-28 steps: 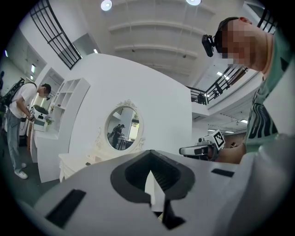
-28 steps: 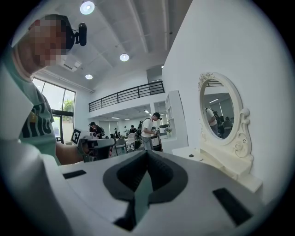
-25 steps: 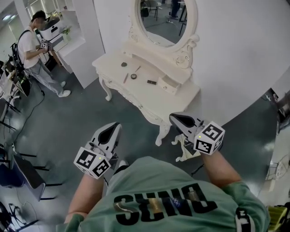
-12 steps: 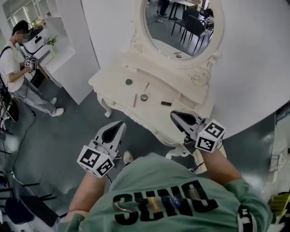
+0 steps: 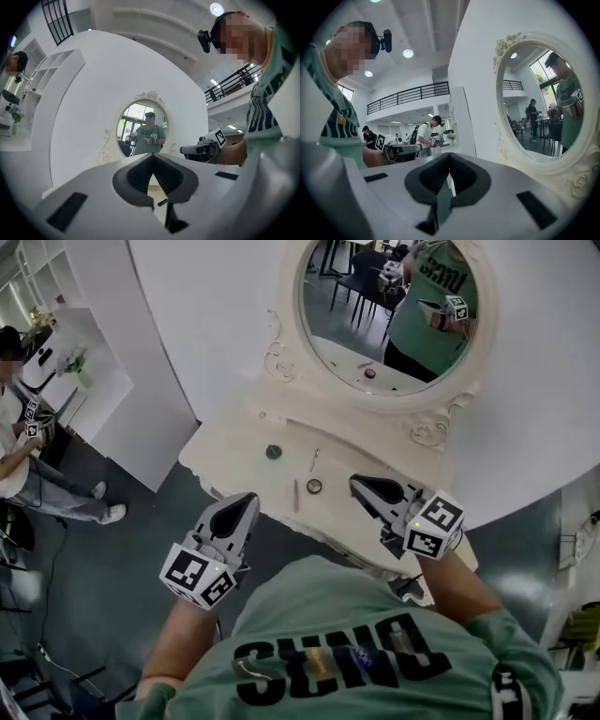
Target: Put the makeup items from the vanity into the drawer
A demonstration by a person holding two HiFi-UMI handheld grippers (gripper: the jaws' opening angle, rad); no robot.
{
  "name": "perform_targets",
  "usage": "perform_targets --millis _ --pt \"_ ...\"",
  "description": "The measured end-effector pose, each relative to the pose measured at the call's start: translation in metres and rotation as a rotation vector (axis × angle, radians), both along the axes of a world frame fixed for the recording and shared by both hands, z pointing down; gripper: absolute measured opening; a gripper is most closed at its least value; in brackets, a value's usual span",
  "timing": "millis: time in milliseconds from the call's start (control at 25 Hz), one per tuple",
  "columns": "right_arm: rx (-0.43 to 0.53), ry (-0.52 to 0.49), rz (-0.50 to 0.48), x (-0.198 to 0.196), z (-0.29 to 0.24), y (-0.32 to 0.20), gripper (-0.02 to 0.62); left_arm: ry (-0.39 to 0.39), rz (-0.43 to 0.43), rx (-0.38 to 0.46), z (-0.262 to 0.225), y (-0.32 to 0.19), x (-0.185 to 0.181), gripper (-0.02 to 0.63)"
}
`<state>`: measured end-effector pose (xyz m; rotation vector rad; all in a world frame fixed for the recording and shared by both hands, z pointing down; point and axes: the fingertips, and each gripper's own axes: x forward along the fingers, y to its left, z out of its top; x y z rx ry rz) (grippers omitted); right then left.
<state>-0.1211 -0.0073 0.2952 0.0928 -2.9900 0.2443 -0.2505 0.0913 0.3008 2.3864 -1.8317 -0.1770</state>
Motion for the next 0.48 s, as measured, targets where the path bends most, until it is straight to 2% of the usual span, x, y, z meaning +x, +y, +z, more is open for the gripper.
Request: perform_targets --millis 240,480 --pt "-0.068 -0.002 0.006 0.011 0.02 -0.051 0.011 0.015 -0.001 -0.046 0.023 -0.053 0.011 0.008" --pt "-0.104 0.009 -0.067 0.034 0.032 -0.089 0.011 0.03 -0.064 -0.116 0.046 -0.089 0.046 0.008"
